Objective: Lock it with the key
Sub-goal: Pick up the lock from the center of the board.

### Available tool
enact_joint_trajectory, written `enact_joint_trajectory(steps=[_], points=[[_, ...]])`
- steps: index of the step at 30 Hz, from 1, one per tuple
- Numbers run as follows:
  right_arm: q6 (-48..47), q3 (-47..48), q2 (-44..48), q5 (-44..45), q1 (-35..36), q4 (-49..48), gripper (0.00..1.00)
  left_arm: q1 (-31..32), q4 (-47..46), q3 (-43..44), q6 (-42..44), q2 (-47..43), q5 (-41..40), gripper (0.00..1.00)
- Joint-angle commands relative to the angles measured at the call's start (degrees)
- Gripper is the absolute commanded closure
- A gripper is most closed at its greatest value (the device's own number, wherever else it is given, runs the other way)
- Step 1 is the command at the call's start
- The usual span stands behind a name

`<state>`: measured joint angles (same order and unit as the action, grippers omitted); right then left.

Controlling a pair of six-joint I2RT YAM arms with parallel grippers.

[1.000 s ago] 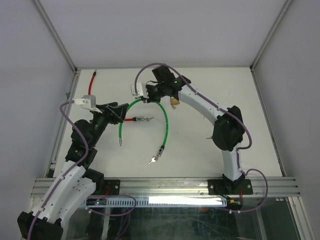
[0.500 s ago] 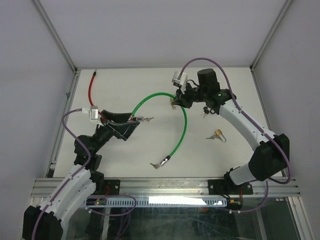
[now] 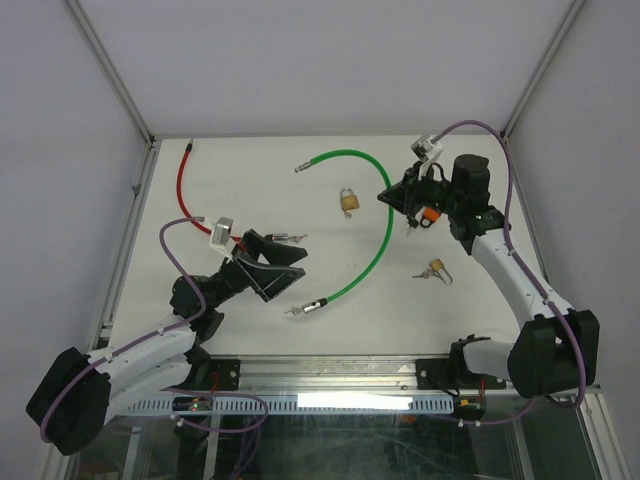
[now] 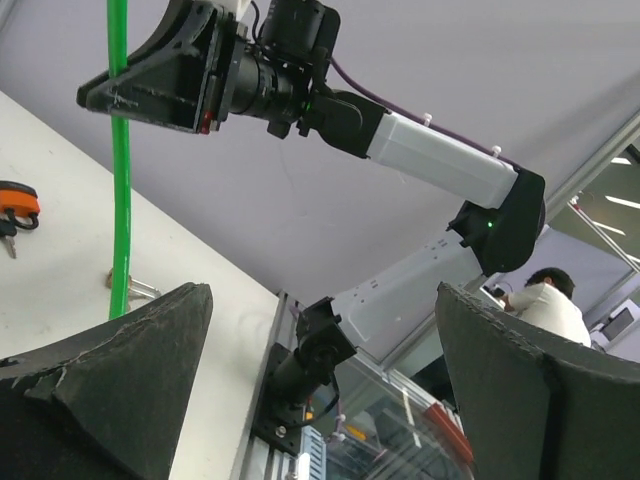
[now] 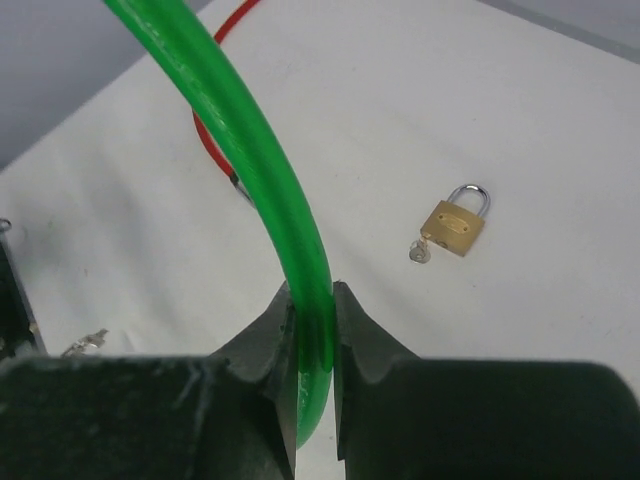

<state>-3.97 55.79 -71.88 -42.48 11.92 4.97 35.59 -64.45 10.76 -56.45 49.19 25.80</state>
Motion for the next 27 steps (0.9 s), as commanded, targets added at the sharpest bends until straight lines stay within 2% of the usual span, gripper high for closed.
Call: enact_joint_trajectory(steps=[1, 10, 18, 23, 27], points=[[17.38, -0.28, 3.32, 3.54, -2.11, -11.60, 1.00, 5.05, 0.06, 3.42, 6.45, 1.17, -7.79, 0.03], [31.90, -2.71, 3.61, 8.07, -5.25, -15.08, 1.00, 10.72, -0.41, 3.21, 2.91, 8.51, -21.46, 0.05], [43.37, -7.93, 3.91, 7.60, -6.86, -23.14, 1.00, 14.61, -0.15, 5.83, 0.20, 15.27, -30.43, 0.08], [42.60, -8.75, 3.30, 10.22, -6.85, -22.57, 1.00, 16.18, 1.11, 7.53, 1.69, 15.40, -32.50, 0.08], [42.18, -8.89, 2.95, 11.52, -6.84, -22.10, 1.00, 17.31, 9.38, 9.59, 4.02, 11.21, -36.05, 0.07]])
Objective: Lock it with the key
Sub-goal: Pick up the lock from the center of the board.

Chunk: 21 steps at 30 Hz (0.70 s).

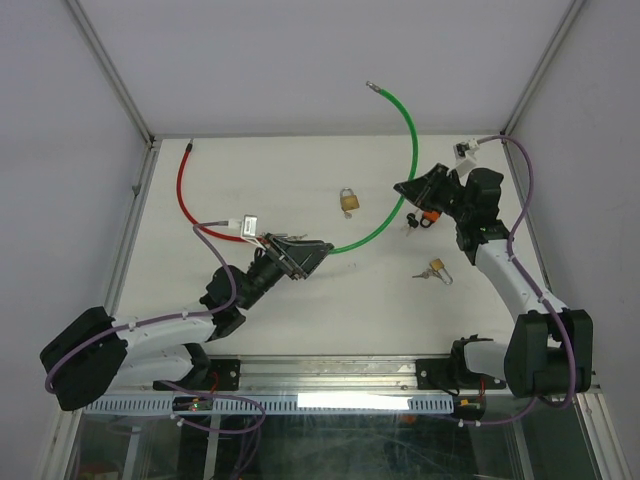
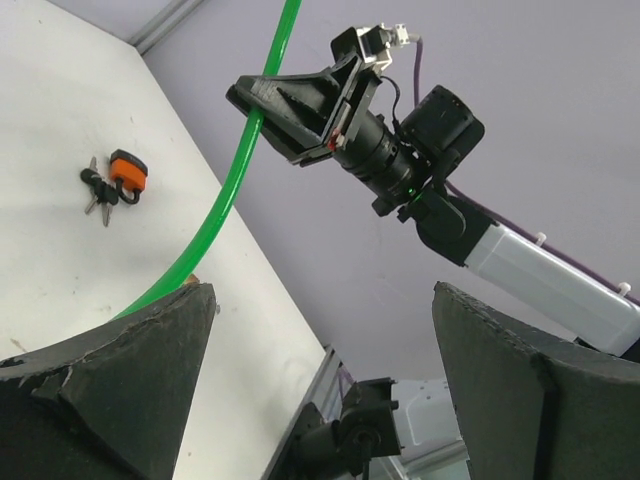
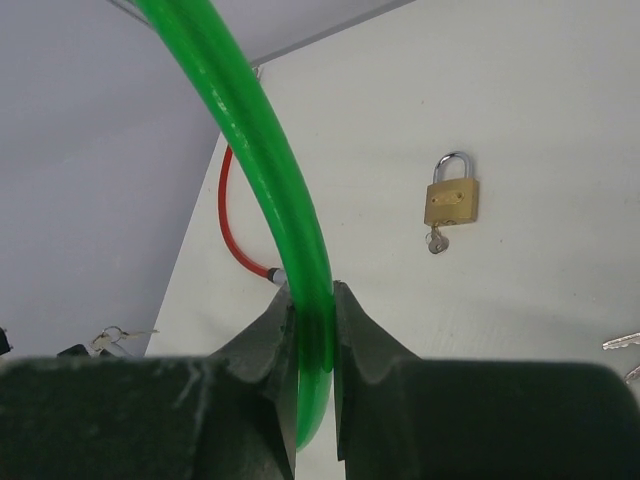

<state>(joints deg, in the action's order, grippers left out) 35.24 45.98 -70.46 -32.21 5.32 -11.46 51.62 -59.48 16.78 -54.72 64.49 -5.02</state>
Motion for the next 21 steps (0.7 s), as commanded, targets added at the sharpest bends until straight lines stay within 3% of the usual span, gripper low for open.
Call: enact_joint_trajectory(steps=[1, 7, 11, 15, 21], points=[[3.22, 0.88, 1.58, 1.36, -0.29, -5.79, 1.00, 1.49, 6.30, 3.95, 2.33, -4.86, -6.17, 0.07], [5.24, -0.16, 3.09, 2.79, -0.63, -6.85, 1.00, 1.73, 8.66, 3.03, 1.59, -5.12, -7.69, 0.06], [8.04, -1.22, 3.84, 2.55, -2.17, -8.03, 1.00, 1.65, 6.26, 2.38, 5.95, -3.60, -4.30, 0.16], [9.04, -1.72, 4.34, 2.49, -2.94, -8.65, 1.00, 1.65, 7.80, 2.98, 8.34, -2.14, -1.27, 0.18], [11.12, -2.24, 4.11, 1.09, -3.67, -9.72, 1.00, 1.25, 6.40, 0.82, 9.26, 1.06, -6.62, 0.13]])
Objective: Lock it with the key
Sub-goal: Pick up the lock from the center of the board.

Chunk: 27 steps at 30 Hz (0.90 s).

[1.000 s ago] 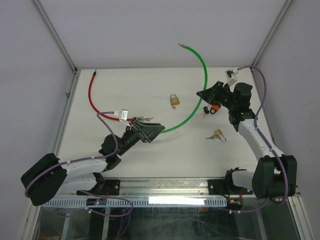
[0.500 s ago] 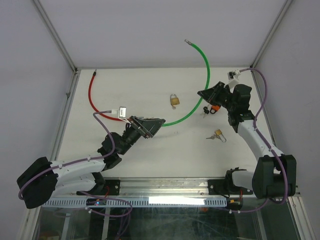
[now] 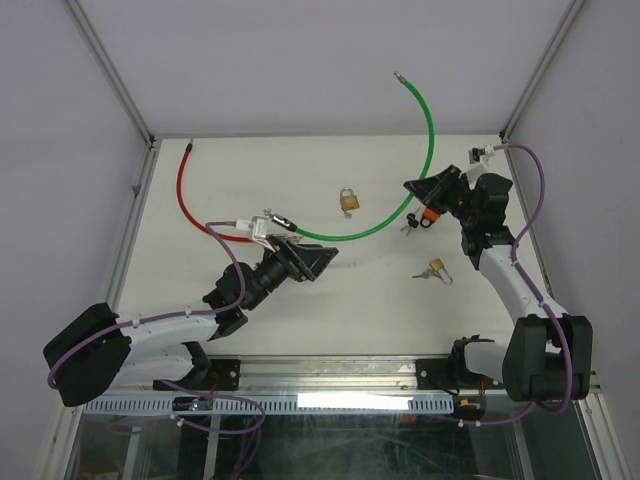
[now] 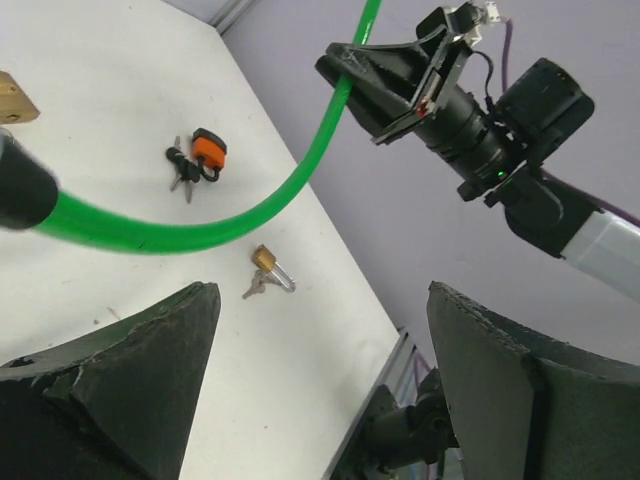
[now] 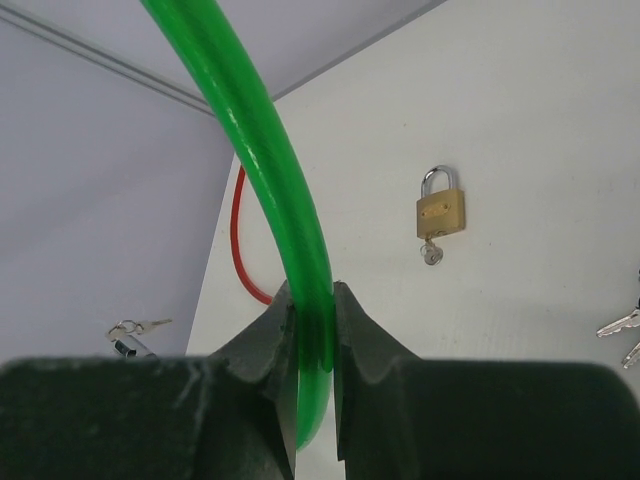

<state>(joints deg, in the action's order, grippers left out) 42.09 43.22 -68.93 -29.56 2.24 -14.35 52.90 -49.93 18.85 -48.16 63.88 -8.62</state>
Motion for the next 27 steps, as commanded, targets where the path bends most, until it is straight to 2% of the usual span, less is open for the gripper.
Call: enact_joint_trajectory(steps=[1, 5, 8, 11, 15, 20, 24, 27], points=[[4.53, 0.43, 2.58, -1.76, -0.69, -7.10, 1.00, -0.65, -5.54, -2.19, 2.61, 2.36, -3.13, 0.11], [5.75, -0.04, 2.68, -2.44, -0.82, -8.12, 1.00, -5.97, -13.69, -4.28, -0.56, 5.01, 1.18, 0.05], [6.35, -0.23, 2.37, -2.94, -0.86, -8.61, 1.00, -10.82, -20.65, -4.92, -5.63, 8.63, 5.41, 0.05], [6.91, -0.31, 2.05, -3.41, -0.84, -9.00, 1.00, -12.39, -29.82, -5.63, -8.04, 12.76, 6.61, 0.06], [7.35, -0.51, 1.57, -3.94, -0.88, -9.45, 1.00, -12.54, -37.62, -5.38, -8.27, 16.60, 7.38, 0.21], [7.78, -0.73, 1.00, -4.37, -0.83, -9.84, 1.00, -12.72, -36.95, -4.41, -6.94, 17.12, 6.74, 0.38], [7.75, -0.95, 0.49, -4.45, -0.88, -10.35, 1.00, -12.78, -35.72, -3.76, -5.24, 15.94, 6.31, 0.45], [9.67, -1.50, 0.23, -4.55, -0.89, -11.39, 1.00, -12.65, -35.18, -2.77, -4.40, 15.80, 6.85, 0.47]])
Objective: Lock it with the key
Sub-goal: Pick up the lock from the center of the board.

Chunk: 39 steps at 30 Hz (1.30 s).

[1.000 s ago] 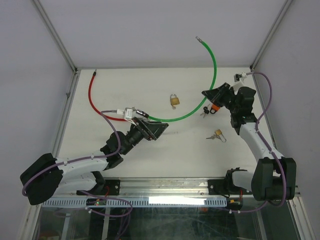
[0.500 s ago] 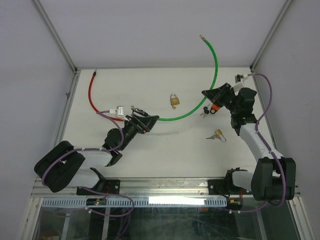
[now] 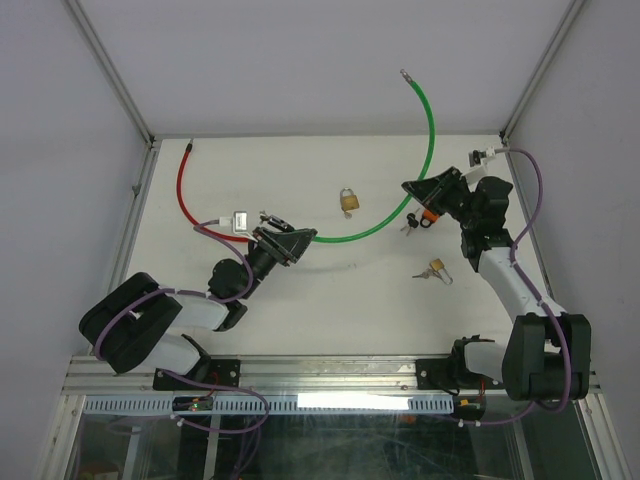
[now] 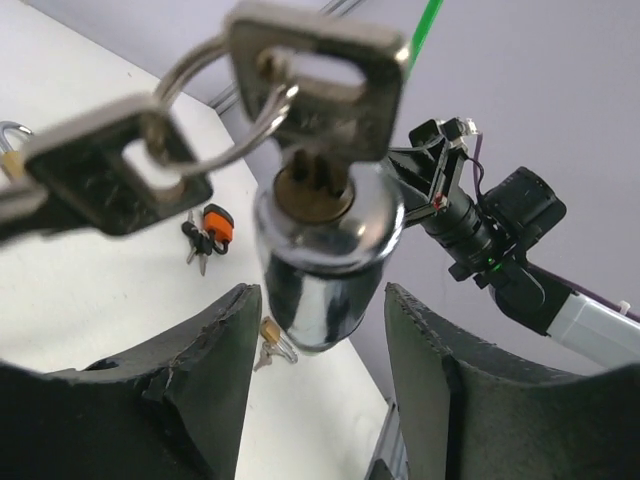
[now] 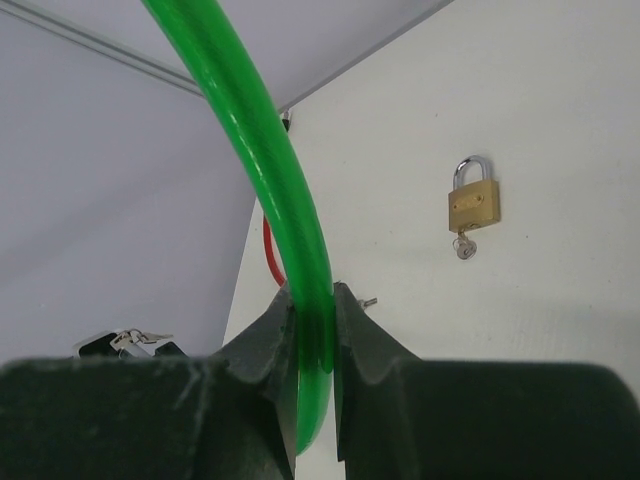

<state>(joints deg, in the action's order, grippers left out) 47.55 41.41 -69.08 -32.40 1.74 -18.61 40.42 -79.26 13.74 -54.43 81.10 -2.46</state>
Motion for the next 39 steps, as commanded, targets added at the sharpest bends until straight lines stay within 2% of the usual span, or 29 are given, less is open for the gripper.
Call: enact_joint_trajectory(steps=[1, 6, 10, 14, 19, 24, 28, 32, 39], points=[[4.71, 0.12, 0.30, -1.77, -0.36, -7.48, 1.00, -0.24, -5.87, 2.61, 2.02, -1.16, 0.76, 0.49], [5.63, -0.64, 0.26, -1.96, -0.28, -9.07, 1.00, -0.21, -7.72, 3.72, 2.05, 0.37, 1.52, 0.63], [5.54, -0.71, 0.09, -2.43, -0.16, -9.43, 1.00, -0.25, -8.48, 3.96, 5.17, 1.76, 1.46, 0.84], [5.21, -0.62, -0.33, -3.72, 0.00, -10.49, 1.00, -0.31, -4.58, 4.17, 9.66, -1.73, 0.22, 1.00], [0.12, -0.58, -0.85, -9.27, 0.16, -15.70, 1.00, -1.11, 4.38, 4.50, 15.93, -9.70, 0.41, 1.00], [-5.41, -0.63, -1.11, -18.88, 0.12, -22.51, 0.77, -3.11, 16.13, 6.17, 20.83, -18.77, 7.68, 1.00], [-5.20, -0.37, -1.05, -21.86, -0.33, -25.00, 0.69, -3.55, 24.99, 7.91, 24.19, -24.12, 12.42, 1.00], [-3.71, -0.23, -1.26, -22.08, -0.95, -25.84, 0.65, -3.84, 30.17, 8.95, 25.40, -26.74, 15.07, 1.00], [-4.00, 0.37, -2.33, -23.00, -1.19, -24.94, 0.66, -4.13, 32.98, 9.62, 26.38, -28.09, 17.60, 1.00]])
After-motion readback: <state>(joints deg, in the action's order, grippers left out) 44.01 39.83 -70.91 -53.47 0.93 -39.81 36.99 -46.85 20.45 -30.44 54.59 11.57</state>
